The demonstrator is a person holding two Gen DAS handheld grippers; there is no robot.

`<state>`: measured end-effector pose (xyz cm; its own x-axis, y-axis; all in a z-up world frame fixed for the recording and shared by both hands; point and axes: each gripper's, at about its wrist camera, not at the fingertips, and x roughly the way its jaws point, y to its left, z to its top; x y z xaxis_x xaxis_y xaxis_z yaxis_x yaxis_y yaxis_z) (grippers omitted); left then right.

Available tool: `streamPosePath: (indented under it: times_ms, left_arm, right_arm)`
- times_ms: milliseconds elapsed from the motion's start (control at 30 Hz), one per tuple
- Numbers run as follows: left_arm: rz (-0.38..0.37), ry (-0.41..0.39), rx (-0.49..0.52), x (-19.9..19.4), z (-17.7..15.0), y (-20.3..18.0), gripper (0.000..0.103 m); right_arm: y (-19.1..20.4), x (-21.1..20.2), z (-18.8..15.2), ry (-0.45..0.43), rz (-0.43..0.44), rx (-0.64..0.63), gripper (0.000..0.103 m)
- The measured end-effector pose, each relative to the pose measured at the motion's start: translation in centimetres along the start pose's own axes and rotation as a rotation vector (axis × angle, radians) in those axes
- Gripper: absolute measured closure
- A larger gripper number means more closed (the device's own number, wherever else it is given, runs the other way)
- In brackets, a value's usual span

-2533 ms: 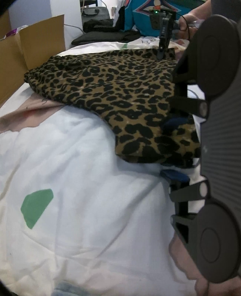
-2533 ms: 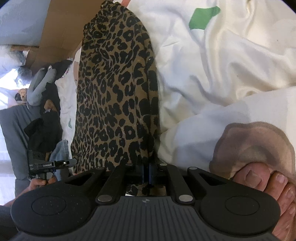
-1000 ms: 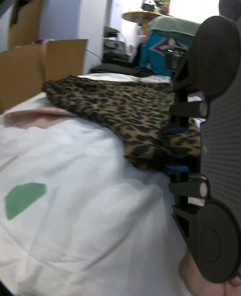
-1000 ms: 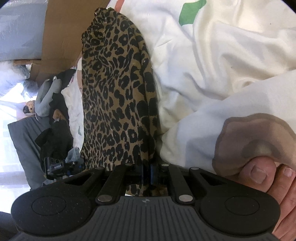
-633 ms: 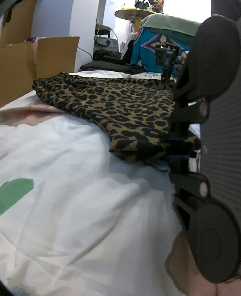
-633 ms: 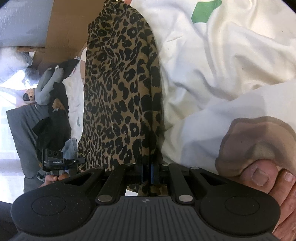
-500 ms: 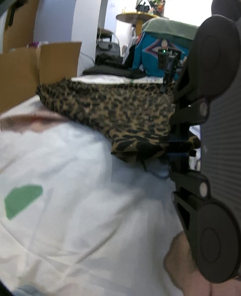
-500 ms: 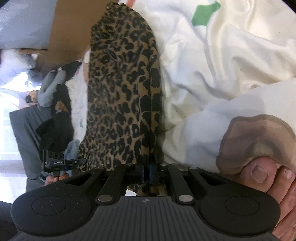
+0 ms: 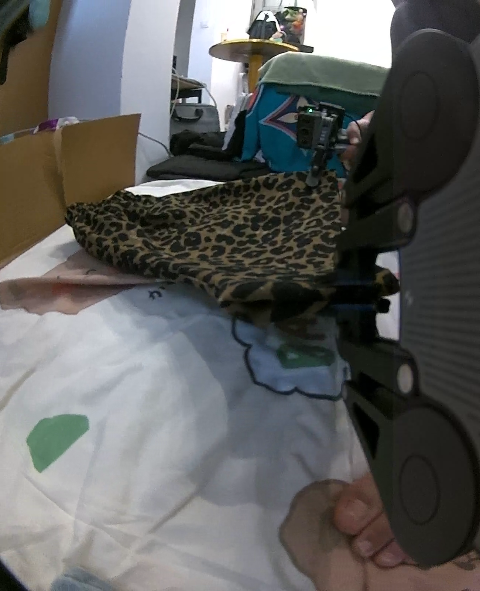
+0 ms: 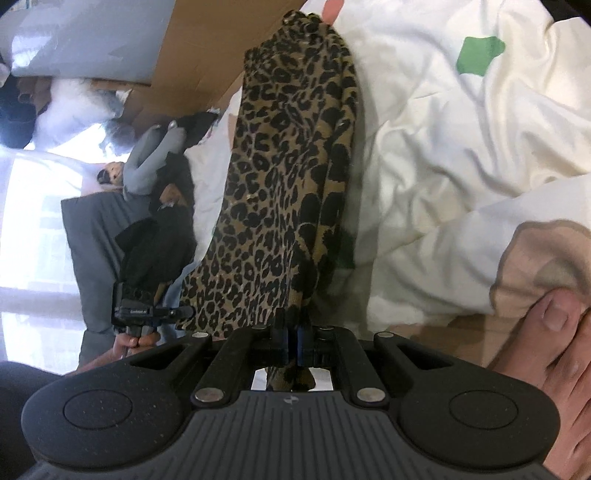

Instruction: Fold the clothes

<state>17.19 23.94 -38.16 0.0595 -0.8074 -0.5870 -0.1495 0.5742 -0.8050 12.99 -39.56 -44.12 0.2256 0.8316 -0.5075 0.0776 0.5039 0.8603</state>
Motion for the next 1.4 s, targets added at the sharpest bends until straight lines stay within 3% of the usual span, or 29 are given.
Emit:
streamPosePath:
  times_ms: [167,367,533,1400]
  left_arm:
    - [0.020,0.062,0.019,-0.6,-1.0,-0.5,0.094]
    - [0.024,0.054,0.042,-0.6,-0.9,-1.2,0.095]
    - [-0.020,0.010,0.057,-0.6,0.1,-2.7,0.095]
    - [0.029,-0.275,0.170,-1.8,8.9,-8.5,0.095]
  right_arm:
    - [0.4,-0.7,-1.2,0.051,0.012,0.003,0.102]
    - [0.0,-1.7,-2.2,0.041,0.029,0.041,0.102]
    - [0.7,-2.1,-1.3,0.001,0.028,0.025,0.102]
    - [2.2,-3.3,5.2,-0.251,0.031,0.013,0.101]
